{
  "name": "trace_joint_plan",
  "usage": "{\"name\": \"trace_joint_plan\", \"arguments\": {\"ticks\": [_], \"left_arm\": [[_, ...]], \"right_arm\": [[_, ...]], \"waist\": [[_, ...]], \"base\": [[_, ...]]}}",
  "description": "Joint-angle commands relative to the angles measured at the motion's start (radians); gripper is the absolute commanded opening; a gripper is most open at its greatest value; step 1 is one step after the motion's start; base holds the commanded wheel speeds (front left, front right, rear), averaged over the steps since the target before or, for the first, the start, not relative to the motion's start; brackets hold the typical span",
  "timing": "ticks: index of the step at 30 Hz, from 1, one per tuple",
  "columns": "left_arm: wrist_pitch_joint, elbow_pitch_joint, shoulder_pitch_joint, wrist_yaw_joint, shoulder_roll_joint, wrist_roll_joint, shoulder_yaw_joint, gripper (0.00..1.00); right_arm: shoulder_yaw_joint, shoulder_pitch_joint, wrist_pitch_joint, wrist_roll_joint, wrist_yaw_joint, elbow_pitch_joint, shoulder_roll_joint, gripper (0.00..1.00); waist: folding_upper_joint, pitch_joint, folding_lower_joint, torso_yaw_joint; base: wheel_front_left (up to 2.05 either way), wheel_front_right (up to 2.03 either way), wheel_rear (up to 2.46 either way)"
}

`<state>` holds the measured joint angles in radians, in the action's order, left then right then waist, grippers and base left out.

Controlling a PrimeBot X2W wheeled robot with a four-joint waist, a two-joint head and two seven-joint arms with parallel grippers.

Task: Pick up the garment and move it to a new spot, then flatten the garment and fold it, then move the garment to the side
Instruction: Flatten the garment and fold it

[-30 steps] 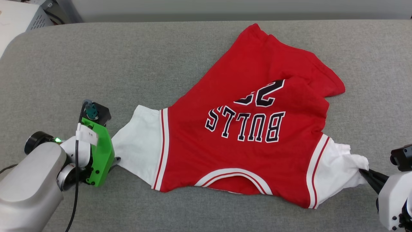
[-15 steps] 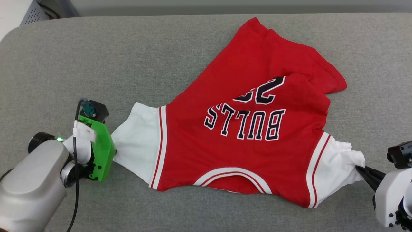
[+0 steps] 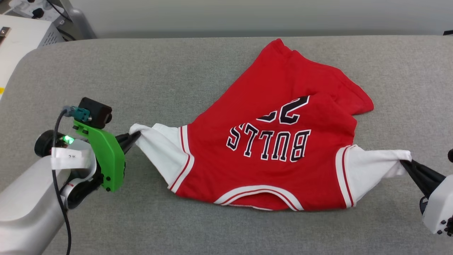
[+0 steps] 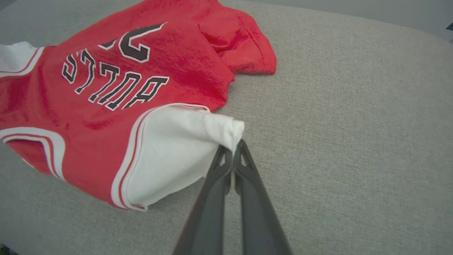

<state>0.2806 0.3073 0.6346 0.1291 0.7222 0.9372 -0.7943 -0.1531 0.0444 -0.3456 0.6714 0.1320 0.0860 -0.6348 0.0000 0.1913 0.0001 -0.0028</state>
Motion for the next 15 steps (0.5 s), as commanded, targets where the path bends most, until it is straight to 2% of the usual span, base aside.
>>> {"name": "trace_joint_plan", "arguments": {"ticks": [1,9,15], "left_arm": [[-0.020,-0.023,-0.011,-0.001,0.020,-0.002,0.012,0.00],[-0.109,-0.211,0.021,-0.056,0.059,-0.008,0.097,0.00],[-0.146,-0.367,0.080,-0.129,0.056,-0.039,0.151,0.00]], "right_arm": [[0.014,0.009,0.011,0.011,-0.001,0.018,0.001,0.00],[0.104,0.059,0.006,0.050,-0.001,0.119,-0.014,0.00],[0.179,0.138,-0.007,0.062,-0.001,0.178,-0.038,0.00]], "waist": [[0.0000,-0.026,-0.0001,0.011],[0.0000,-0.068,-0.0001,0.016],[0.0000,-0.078,-0.0001,0.014]], "base": [[0.00,0.00,0.00],[0.00,0.00,0.00],[0.00,0.00,0.00]]}}
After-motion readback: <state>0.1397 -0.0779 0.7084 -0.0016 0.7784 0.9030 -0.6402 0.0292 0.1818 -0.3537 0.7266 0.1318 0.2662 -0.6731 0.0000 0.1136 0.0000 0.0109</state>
